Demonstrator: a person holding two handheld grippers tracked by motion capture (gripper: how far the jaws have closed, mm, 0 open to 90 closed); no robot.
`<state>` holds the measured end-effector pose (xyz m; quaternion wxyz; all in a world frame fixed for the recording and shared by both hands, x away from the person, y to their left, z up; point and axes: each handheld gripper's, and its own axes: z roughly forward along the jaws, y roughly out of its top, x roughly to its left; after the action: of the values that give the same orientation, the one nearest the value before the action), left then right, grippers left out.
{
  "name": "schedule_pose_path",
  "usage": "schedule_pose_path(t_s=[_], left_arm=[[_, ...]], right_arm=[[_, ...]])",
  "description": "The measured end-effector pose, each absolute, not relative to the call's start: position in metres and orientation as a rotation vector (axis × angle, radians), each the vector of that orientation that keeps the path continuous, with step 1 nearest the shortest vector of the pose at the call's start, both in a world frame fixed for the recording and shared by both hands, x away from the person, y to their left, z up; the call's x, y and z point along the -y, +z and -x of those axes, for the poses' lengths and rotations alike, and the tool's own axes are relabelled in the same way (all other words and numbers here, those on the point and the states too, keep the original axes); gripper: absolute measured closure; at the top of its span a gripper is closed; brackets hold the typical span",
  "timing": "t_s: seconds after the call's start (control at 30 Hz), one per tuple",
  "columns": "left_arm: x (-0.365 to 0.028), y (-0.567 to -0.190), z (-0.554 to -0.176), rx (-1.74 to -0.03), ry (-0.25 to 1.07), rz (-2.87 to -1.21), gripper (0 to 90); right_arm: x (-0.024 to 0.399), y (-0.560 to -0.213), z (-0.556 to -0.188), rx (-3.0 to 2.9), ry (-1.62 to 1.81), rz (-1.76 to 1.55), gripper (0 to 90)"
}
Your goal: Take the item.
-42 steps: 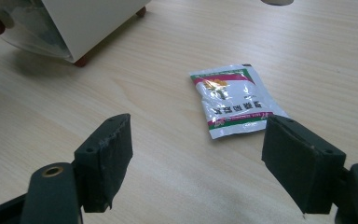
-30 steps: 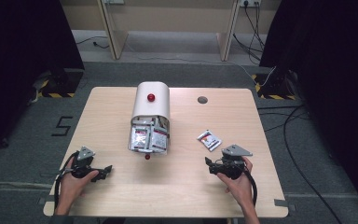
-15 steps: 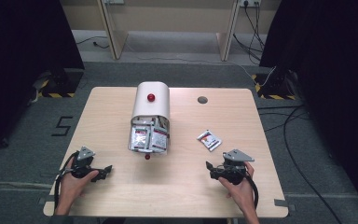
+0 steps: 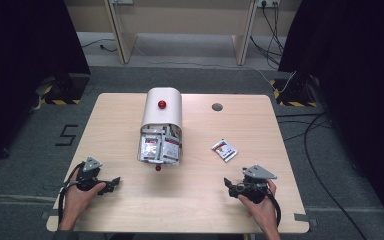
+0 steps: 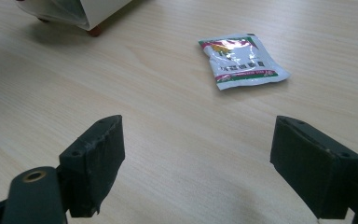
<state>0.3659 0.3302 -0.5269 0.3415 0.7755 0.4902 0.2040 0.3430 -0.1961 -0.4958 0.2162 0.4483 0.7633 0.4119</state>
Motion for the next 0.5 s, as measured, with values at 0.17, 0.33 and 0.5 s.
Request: schedule_pose_path(t_s=[0.17,0.33,0.5], left_arm=[[-0.33,-0.527,-0.366,-1.275,0.531,-2.017,0.0],[-0.33,-0.527,-0.366,-1.275,0.53,-2.017,0.0],[-0.33,-0.527,-0.366,-1.275,0.531,-2.017,0.0]], right_arm=[[0.199,-0.5,-0.339,-2.118,1.129,-1.251,18.4],[0.201,-0.505,-0.335,-2.117,1.139,-1.258,18.7],[0.205,-0.509,-0.331,-2.132,1.139,-1.259,18.8]])
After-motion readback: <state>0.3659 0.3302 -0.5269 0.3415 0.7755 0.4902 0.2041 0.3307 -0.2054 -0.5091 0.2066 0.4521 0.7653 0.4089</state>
